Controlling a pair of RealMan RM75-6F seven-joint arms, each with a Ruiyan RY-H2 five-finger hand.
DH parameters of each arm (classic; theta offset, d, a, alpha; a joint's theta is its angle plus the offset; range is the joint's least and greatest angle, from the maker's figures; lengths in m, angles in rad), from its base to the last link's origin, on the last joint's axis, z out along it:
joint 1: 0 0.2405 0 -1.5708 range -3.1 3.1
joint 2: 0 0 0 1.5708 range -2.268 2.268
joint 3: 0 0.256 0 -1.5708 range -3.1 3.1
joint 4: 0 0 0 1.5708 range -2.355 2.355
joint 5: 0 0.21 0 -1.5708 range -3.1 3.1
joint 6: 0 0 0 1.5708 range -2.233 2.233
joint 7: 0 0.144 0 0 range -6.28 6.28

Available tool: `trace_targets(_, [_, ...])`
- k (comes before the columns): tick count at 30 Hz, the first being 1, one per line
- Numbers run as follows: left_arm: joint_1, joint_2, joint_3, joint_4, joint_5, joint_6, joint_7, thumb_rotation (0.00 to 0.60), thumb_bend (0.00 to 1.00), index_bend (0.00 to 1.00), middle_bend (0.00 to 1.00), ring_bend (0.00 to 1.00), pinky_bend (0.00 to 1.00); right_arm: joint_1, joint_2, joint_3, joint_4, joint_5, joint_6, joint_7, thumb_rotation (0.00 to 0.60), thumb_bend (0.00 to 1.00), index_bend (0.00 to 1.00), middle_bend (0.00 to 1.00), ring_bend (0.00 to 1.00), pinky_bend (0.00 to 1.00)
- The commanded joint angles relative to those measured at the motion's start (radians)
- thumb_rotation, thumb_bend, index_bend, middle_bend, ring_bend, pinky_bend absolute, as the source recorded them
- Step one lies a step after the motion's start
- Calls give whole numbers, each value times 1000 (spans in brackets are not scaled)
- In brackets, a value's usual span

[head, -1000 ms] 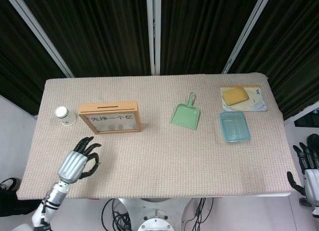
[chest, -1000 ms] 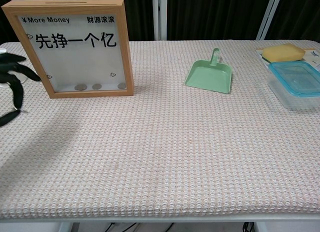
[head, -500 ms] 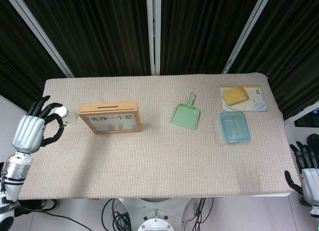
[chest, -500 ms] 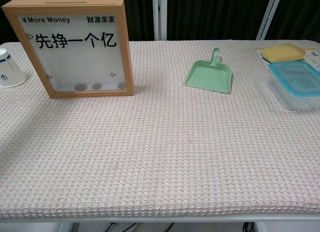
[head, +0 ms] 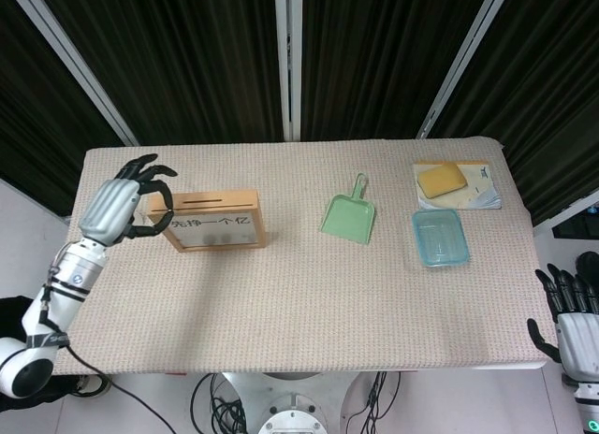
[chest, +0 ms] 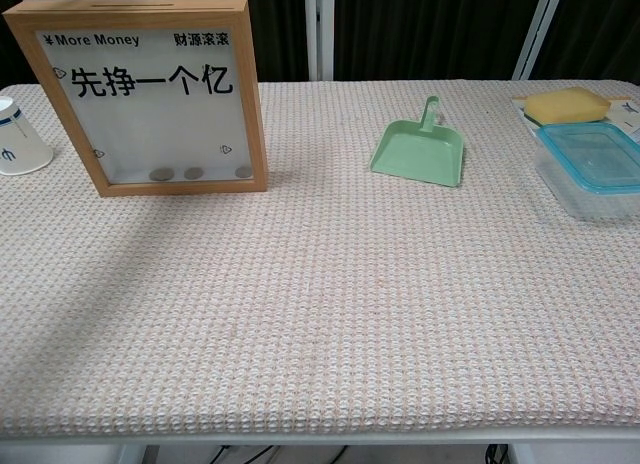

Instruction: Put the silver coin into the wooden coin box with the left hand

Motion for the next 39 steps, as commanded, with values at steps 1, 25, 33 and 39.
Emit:
trace_targets(1, [-52,-50,-7,27,-86,-47,69,600,445,620,230,51,98,-1,-2,1,8,4,0,8,600,335,0,0,0,0])
trace_targets(25, [-117,-223,-32,103,-365,-7,182,600,446,628,237,51,95,1,-20,7,56,37,-25,46,600,336,0,0,0,0])
trace_targets(33, [-143,-251,-58,111,-475,7,215,600,447,629,240,51,80,2,-16,7,54,43,-32,50,600,336,0,0,0,0])
trace_targets(39, [-153,-254,-65,105,-515,5,234,600,447,629,241,51,72,3,-15,8,61,44,-33,60,600,336,0,0,0,0])
